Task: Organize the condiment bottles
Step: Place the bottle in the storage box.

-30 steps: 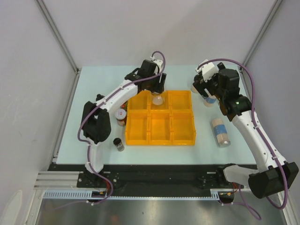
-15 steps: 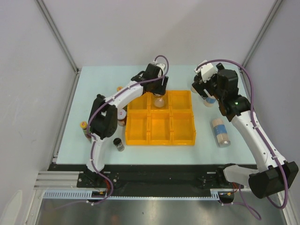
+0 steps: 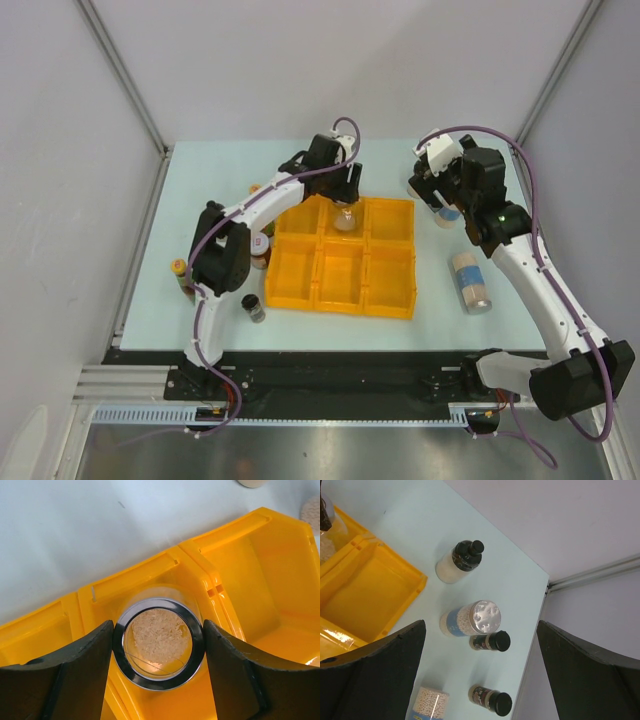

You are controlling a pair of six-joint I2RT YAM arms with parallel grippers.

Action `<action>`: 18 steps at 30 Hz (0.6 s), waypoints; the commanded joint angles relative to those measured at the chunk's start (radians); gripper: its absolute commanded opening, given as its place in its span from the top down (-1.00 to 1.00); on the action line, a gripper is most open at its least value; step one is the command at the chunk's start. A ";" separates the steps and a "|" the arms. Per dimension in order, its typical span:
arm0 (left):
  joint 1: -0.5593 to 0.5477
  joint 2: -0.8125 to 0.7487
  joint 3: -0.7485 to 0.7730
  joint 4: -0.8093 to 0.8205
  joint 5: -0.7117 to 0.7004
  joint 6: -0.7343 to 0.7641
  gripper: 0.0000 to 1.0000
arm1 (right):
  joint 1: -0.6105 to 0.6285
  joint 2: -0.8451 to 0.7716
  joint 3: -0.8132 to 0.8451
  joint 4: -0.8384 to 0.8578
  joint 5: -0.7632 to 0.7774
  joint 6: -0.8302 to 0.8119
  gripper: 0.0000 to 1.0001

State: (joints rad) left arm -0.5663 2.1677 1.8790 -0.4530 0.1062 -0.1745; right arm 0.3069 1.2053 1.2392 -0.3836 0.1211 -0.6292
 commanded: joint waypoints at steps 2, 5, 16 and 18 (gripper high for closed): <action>-0.007 -0.091 0.009 0.068 0.159 0.003 -0.48 | 0.008 0.008 -0.001 0.043 0.028 -0.001 -1.00; -0.007 -0.109 0.019 0.063 0.173 0.007 -0.78 | 0.006 0.019 0.003 0.041 0.028 -0.001 -1.00; 0.017 -0.140 0.038 0.031 0.161 -0.006 -0.99 | 0.003 0.030 0.034 -0.003 -0.001 0.022 -0.99; 0.046 -0.158 0.054 0.013 0.145 0.004 -0.99 | 0.001 0.042 0.045 -0.044 -0.047 0.020 -0.99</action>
State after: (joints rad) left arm -0.5636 2.1124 1.8778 -0.4309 0.2577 -0.1753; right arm 0.3103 1.2335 1.2392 -0.3893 0.1249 -0.6243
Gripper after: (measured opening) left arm 0.995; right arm 0.994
